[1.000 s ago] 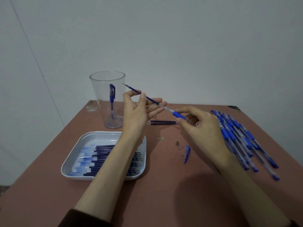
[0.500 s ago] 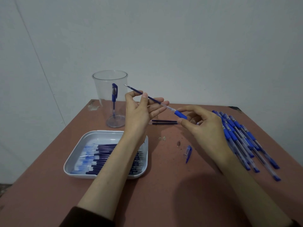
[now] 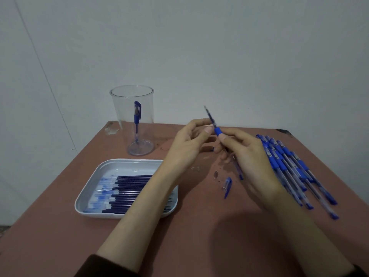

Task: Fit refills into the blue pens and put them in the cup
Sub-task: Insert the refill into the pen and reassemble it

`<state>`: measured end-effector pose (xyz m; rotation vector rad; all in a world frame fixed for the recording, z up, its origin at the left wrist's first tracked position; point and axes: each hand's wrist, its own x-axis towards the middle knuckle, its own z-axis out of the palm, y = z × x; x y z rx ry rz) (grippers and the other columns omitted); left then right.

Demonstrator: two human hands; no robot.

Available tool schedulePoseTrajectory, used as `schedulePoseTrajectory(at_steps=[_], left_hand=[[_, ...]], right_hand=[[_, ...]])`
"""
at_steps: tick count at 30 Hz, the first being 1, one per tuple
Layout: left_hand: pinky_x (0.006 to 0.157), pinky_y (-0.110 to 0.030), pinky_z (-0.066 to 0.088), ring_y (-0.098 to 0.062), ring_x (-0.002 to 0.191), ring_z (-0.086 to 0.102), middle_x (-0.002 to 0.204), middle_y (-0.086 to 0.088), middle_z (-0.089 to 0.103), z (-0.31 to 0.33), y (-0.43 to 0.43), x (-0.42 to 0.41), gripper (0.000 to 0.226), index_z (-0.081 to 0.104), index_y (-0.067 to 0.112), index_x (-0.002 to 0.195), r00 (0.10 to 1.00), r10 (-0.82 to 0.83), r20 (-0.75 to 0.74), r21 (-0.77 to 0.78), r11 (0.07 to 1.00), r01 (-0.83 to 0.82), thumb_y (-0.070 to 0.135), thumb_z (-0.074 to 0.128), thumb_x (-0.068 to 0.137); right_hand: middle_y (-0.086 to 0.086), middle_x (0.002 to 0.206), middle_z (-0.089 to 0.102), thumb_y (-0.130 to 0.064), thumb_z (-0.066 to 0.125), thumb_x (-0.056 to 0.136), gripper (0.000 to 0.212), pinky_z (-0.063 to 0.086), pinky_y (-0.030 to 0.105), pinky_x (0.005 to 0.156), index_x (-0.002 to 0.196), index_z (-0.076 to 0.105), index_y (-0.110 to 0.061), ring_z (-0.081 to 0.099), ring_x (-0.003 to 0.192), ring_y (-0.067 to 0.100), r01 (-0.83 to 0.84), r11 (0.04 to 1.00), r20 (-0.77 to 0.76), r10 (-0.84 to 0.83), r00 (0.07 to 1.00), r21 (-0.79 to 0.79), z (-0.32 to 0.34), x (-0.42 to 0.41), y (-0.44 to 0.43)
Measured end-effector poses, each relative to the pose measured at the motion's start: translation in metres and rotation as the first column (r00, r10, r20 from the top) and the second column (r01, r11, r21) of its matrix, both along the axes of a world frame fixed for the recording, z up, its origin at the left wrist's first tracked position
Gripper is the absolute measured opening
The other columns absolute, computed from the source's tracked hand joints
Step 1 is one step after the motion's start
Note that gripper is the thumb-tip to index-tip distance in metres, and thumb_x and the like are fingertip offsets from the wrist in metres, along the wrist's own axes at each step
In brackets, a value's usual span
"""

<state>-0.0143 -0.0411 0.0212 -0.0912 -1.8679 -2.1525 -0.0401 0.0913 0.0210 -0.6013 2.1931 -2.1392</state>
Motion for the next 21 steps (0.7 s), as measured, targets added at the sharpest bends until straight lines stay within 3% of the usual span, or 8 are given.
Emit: schedulePoseTrajectory(at_steps=[3, 7, 10, 13, 15, 16, 18, 21], left_hand=[[0.073, -0.025, 0.054, -0.017, 0.091, 0.065, 0.102, -0.005, 0.068, -0.003, -0.002, -0.002, 0.018, 0.062, 0.016, 0.109, 0.998, 0.056, -0.001, -0.269, 0.962, -0.055, 0.010, 0.051, 0.096], [0.061, -0.001, 0.038, 0.011, 0.064, 0.054, 0.085, 0.009, 0.064, -0.011, -0.003, 0.001, 0.023, 0.070, 0.017, 0.110, 0.996, 0.055, 0.067, -0.756, 0.654, 0.015, 0.015, 0.064, 0.088], [0.060, -0.005, 0.036, 0.001, 0.070, 0.055, 0.093, 0.002, 0.070, -0.017, -0.001, 0.004, 0.023, 0.072, 0.017, 0.106, 0.993, 0.012, 0.115, -0.888, 0.449, 0.098, 0.021, 0.070, 0.083], [0.064, -0.010, 0.037, -0.003, 0.071, 0.055, 0.087, 0.000, 0.071, -0.019, 0.000, 0.002, 0.013, 0.075, 0.014, 0.095, 0.998, 0.018, 0.066, -0.913, 0.403, 0.053, 0.016, 0.069, 0.083], [0.059, -0.007, 0.038, 0.002, 0.059, 0.055, 0.072, 0.004, 0.068, -0.014, -0.002, 0.000, 0.010, 0.076, 0.012, 0.090, 0.994, 0.099, -0.034, -0.846, 0.526, -0.082, 0.015, 0.069, 0.083], [0.059, -0.008, 0.042, 0.004, 0.056, 0.055, 0.067, 0.004, 0.065, -0.011, -0.004, -0.001, 0.009, 0.075, 0.011, 0.089, 0.986, 0.159, -0.056, -0.732, 0.665, -0.149, 0.014, 0.069, 0.083], [0.063, -0.016, 0.051, -0.002, 0.063, 0.062, 0.070, 0.000, 0.067, -0.002, -0.009, 0.002, 0.007, 0.072, 0.006, 0.089, 0.982, 0.190, 0.003, -0.257, 0.949, -0.183, 0.009, 0.068, 0.085], [0.069, -0.017, 0.054, -0.009, 0.074, 0.068, 0.079, -0.003, 0.070, 0.008, -0.012, 0.007, 0.010, 0.069, 0.005, 0.093, 0.995, 0.063, 0.073, 0.277, 0.957, -0.081, 0.006, 0.063, 0.085]], right_hand=[[0.011, 0.074, 0.065, -0.015, 0.053, 0.096, 0.018, 0.045, 0.026, 0.059, 0.103, 0.070, -0.011, 0.053, 0.062, 0.015, -0.016, 0.986, 0.129, 0.038, 0.991, -0.165, 0.004, -0.003, 0.004], [0.010, 0.073, 0.065, -0.014, 0.052, 0.095, 0.020, 0.046, 0.025, 0.059, 0.106, 0.067, -0.008, 0.055, 0.060, 0.015, -0.042, 0.964, 0.186, 0.093, 0.978, -0.264, 0.005, -0.005, 0.007], [0.011, 0.073, 0.065, -0.013, 0.051, 0.096, 0.018, 0.045, 0.026, 0.058, 0.103, 0.066, -0.006, 0.054, 0.060, 0.016, -0.031, 0.968, 0.192, 0.080, 0.978, -0.247, 0.005, -0.005, 0.006], [0.011, 0.073, 0.065, -0.011, 0.051, 0.096, 0.019, 0.045, 0.026, 0.058, 0.104, 0.065, -0.004, 0.054, 0.060, 0.016, -0.023, 0.975, 0.189, 0.066, 0.980, -0.222, 0.005, -0.003, 0.006], [0.011, 0.072, 0.064, -0.011, 0.052, 0.095, 0.018, 0.044, 0.027, 0.058, 0.104, 0.067, -0.005, 0.053, 0.059, 0.015, -0.003, 0.979, 0.173, 0.039, 0.984, -0.204, 0.005, -0.003, 0.006], [0.010, 0.070, 0.064, -0.010, 0.053, 0.095, 0.016, 0.043, 0.027, 0.058, 0.102, 0.067, -0.006, 0.052, 0.058, 0.014, 0.014, 0.983, 0.150, 0.014, 0.989, -0.183, 0.005, -0.003, 0.006], [0.005, 0.069, 0.064, -0.010, 0.056, 0.093, 0.014, 0.042, 0.024, 0.057, 0.099, 0.069, -0.011, 0.052, 0.057, 0.011, 0.047, 0.993, 0.056, -0.041, 0.998, -0.105, 0.005, -0.003, 0.005], [-0.004, 0.066, 0.064, -0.009, 0.060, 0.091, 0.016, 0.045, 0.017, 0.058, 0.093, 0.071, -0.019, 0.055, 0.058, 0.002, 0.067, 0.998, -0.091, -0.065, 0.994, 0.019, 0.004, -0.002, 0.005]])
